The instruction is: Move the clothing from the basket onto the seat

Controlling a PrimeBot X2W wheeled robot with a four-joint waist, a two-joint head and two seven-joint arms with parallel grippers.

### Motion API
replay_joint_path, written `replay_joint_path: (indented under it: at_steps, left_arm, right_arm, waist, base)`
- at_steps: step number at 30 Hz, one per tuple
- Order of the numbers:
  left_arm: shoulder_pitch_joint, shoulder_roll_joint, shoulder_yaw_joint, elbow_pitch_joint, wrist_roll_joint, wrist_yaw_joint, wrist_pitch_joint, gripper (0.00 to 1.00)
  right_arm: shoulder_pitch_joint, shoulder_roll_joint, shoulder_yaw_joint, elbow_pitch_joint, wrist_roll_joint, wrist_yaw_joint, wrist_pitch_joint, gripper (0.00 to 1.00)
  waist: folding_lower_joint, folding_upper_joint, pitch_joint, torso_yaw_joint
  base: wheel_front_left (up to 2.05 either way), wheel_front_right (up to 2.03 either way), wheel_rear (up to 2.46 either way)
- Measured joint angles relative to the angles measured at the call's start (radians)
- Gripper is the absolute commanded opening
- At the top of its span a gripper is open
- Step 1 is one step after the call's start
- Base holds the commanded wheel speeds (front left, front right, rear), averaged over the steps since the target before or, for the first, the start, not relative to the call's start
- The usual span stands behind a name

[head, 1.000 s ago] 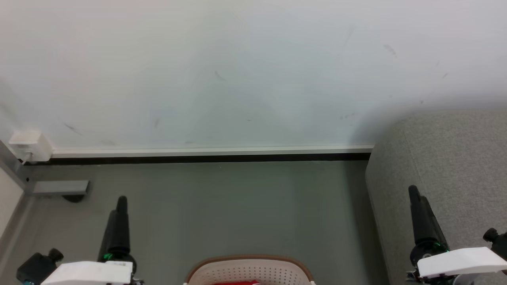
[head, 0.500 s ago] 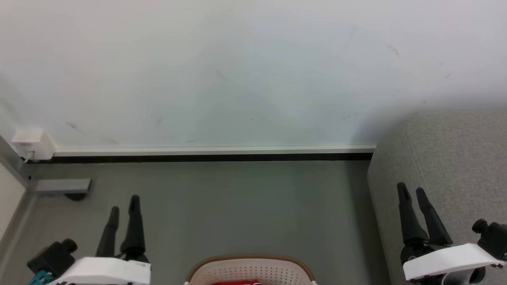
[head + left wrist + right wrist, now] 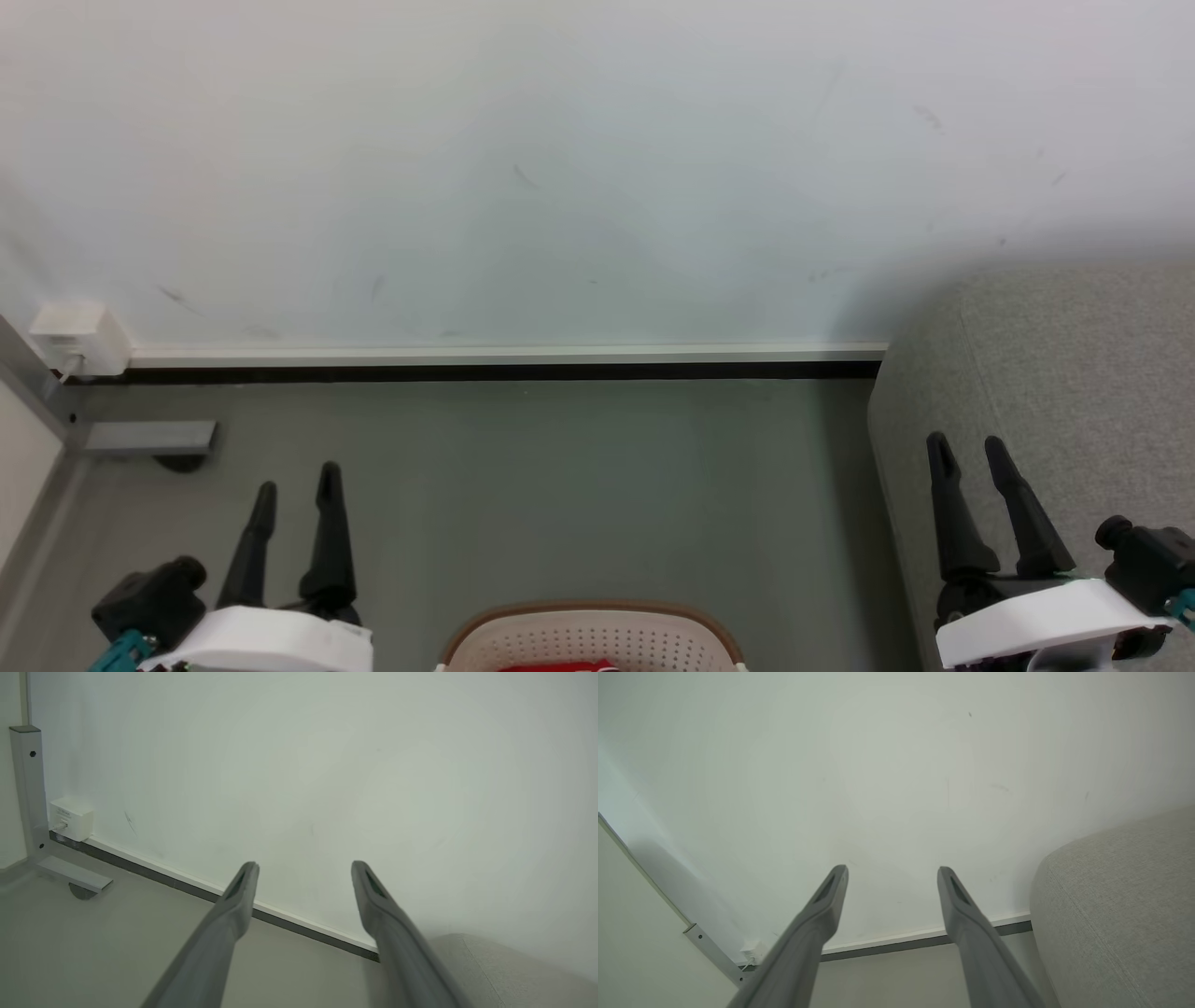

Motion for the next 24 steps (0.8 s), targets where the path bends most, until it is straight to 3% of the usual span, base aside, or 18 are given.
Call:
replay_joint_path:
  at_steps: [24]
  left_arm:
    - [0.011, 0.014, -0.011, 0.010, 0.221, 0.017, -0.056, 1.00]
  right_arm:
    - [-0.019, 0.003, 0.031, 0.044, -0.225, 0.000, -0.057, 1.00]
  waist:
    - [0.0000, 0.0000, -0.006, 0.003]
  base:
    - [0.00, 0.00, 0.00]
